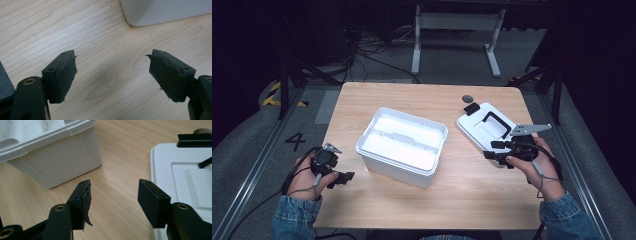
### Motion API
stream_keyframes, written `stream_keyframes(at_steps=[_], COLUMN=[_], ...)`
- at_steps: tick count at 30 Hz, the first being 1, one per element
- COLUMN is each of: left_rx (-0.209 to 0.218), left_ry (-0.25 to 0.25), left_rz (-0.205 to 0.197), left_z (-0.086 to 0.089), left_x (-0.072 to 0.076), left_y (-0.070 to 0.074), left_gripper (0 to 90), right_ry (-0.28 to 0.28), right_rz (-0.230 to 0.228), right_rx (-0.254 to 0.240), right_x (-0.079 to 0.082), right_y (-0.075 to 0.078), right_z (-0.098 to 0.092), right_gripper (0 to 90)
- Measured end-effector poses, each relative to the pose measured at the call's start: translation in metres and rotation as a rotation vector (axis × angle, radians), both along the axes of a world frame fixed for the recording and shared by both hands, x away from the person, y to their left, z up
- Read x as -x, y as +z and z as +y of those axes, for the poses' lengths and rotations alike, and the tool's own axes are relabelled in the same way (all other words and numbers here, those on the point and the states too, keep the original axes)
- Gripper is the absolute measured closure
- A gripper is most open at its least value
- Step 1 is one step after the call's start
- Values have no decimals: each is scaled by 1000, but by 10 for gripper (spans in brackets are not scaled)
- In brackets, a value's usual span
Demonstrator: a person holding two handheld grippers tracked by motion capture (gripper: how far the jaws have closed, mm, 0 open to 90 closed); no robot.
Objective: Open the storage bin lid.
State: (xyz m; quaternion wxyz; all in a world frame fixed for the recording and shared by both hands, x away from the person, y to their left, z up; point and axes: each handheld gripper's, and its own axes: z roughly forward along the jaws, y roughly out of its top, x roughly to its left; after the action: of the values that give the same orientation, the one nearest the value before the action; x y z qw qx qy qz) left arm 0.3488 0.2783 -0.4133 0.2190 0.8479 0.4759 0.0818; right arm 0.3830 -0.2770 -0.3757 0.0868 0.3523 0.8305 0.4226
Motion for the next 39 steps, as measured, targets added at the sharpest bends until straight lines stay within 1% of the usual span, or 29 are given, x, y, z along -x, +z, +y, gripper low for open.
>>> stream_keyframes(at_steps=[3,4,5,6,7,10,13,15,17,18,20,23,24,25,28,32,33,34,37,39], left_rx=[-3,-3,-9,-10,-10,-7,-5,-4,-8,-5,-2,-8,-4,-4,-5,-7,-5,-11,-15,-9], left_ry=[-5,-4,-4,-4,-7,-10,-7,-7,-12,-9,-8,-8,-8,-9,-10,-13,-11,-19,-18,-17], left_rz=[0,-1,0,1,4,7,7,8,6,3,2,-2,6,6,6,12,19,16,17,25], left_z=[0,0,-1,-1,-1,-1,-2,-2,-1,-1,0,0,0,0,0,1,0,1,0,0], left_x=[0,0,-1,-1,-1,-1,-1,-1,-2,-1,-1,-1,-1,-1,-1,-2,-2,-2,-3,-3], left_y=[0,0,0,0,-1,-1,-1,-2,-1,-2,-2,-2,-2,-2,-2,-4,-4,-5,-5,-6], left_gripper=[224,224,224,225,224,224,224,224,224,224,223,223,223,223,222,220,220,219,215,215], right_ry=[8,8,14,15,32,40,55,54,60,61,62,57,59,58,64,78,78,83,90,90], right_rz=[6,6,7,14,16,22,16,20,12,5,12,13,14,16,9,3,5,4,4,0], right_rx=[-15,-15,-29,-33,-12,-10,6,5,10,5,1,3,1,8,10,-2,-1,2,14,17], right_x=[7,7,11,12,13,16,18,19,20,21,23,24,25,25,27,29,30,30,32,33], right_y=[-5,-5,-10,-12,-15,-19,-23,-24,-27,-31,-37,-45,-47,-50,-56,-64,-66,-68,-74,-76], right_z=[2,2,3,4,6,10,15,16,19,20,22,23,23,24,26,28,29,30,33,35], right_gripper=[445,445,446,445,446,445,445,445,446,445,445,446,446,445,445,443,443,442,442,442])
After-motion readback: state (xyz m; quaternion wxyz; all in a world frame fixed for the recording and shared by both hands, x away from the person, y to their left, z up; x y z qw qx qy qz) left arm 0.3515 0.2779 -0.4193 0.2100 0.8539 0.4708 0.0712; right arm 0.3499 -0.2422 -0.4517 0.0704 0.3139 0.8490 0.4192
